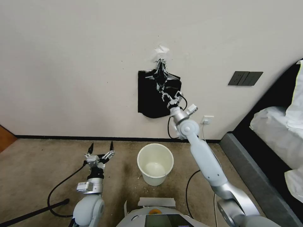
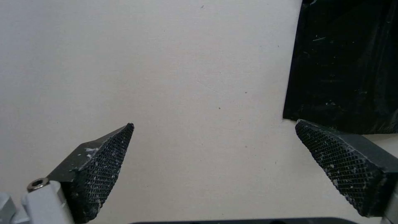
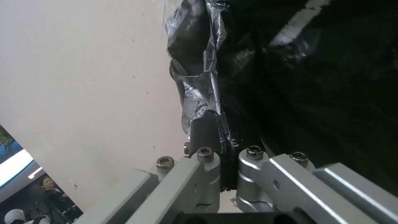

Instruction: Place a trash bag onto the trash bin.

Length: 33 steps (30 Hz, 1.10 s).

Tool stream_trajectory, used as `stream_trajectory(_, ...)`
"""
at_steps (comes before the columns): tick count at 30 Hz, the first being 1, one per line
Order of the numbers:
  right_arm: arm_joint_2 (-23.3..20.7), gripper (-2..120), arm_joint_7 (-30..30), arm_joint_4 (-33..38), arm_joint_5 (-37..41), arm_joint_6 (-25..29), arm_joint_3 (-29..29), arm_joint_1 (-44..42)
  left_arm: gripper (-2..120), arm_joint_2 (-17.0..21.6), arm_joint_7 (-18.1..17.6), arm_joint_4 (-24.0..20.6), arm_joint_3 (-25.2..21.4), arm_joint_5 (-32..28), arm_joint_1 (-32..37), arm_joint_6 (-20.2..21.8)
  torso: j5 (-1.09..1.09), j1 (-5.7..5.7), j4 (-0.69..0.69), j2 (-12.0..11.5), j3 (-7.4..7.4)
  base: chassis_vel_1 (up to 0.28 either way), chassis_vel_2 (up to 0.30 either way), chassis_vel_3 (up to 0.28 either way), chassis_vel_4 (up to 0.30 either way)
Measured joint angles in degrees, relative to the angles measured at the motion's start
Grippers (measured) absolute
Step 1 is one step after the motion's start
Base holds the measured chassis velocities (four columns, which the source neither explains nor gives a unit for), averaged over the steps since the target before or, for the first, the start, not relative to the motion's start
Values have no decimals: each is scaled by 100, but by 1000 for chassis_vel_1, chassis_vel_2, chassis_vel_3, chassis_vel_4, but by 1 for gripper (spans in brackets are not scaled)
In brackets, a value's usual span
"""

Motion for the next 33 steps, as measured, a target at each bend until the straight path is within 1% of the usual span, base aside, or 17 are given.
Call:
stream_trajectory(7, -8, 0, 6, 212, -123, -37, -25, -283, 100, -1, 1, -5, 7, 0, 11, -1, 0, 0, 0, 0, 0, 0, 0, 0, 0)
stream_trajectory(12, -32, 0, 6, 468, -432, -96, -80, -758, 100, -16, 4, -44, 54, 10, 11, -2, 0, 0, -1, 0, 0, 0, 0, 0, 0)
stream_trajectory(18, -46, 0, -3, 644, -586, -121, -74, -1060, 100, -25, 7, -77, 107, 29, 29, -4, -1, 0, 0, 0, 0, 0, 0, 0, 0)
stream_trajectory(33, -66, 0, -94, 945, -1080, -170, -80, -1689, 100, -12, 13, -131, 207, 41, 8, -3, -1, 0, 0, 0, 0, 0, 0, 0, 0)
